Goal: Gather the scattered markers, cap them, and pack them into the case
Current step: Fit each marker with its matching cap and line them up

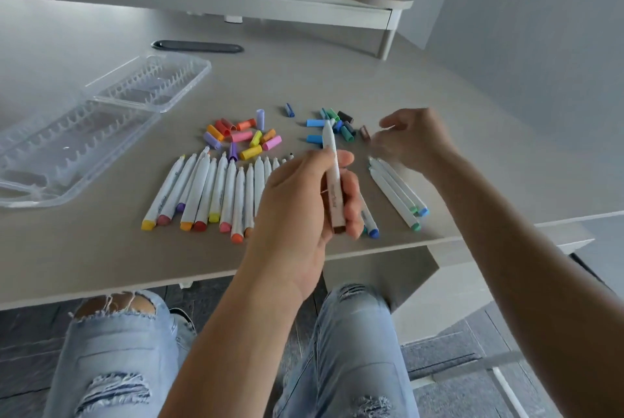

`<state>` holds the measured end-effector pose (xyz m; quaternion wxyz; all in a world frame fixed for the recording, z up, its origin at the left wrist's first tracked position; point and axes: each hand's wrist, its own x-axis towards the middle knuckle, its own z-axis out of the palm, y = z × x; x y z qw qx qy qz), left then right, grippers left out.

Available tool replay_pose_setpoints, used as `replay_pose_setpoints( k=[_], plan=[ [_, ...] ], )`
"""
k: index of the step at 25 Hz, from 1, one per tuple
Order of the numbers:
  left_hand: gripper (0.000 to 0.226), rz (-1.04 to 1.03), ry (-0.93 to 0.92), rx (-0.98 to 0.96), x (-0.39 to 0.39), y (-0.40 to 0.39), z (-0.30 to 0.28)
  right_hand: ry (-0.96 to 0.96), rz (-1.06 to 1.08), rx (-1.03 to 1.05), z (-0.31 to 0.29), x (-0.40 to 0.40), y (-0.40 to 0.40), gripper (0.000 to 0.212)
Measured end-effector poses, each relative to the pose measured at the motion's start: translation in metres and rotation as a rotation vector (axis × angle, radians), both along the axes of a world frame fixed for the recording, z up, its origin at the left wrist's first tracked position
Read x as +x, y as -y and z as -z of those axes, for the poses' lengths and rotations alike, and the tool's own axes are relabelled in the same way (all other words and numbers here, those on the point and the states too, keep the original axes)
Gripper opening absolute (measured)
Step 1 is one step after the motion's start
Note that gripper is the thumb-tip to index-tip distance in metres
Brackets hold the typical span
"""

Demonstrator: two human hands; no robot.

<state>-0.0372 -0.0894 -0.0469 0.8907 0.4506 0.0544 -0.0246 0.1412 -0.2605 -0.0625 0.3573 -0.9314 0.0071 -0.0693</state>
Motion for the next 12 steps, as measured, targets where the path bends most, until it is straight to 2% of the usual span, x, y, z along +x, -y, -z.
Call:
replay_pose_setpoints(
  k=[3,6,10,12],
  plan=[
    [0.026,0.018,-0.019,-0.004,-0.006,0.002,0.01,-0.07,-0.08,-0.155,0.0,0.03,-0.003,0.041],
    [0.025,0.012,-0.047,-0.02,-0.014,0.002,0.018,-0.082,-0.168,-0.233,0.0,0.038,-0.009,0.034],
    [0.023,-0.037,-0.07,-0.046,-0.019,0.001,0.023,-0.054,-0.127,-0.099,0.002,0.054,-0.019,0.028],
    [0.022,-0.048,-0.081,-0.049,-0.021,0.001,0.024,-0.036,-0.112,-0.091,0.002,0.063,-0.027,0.017]
  ],
)
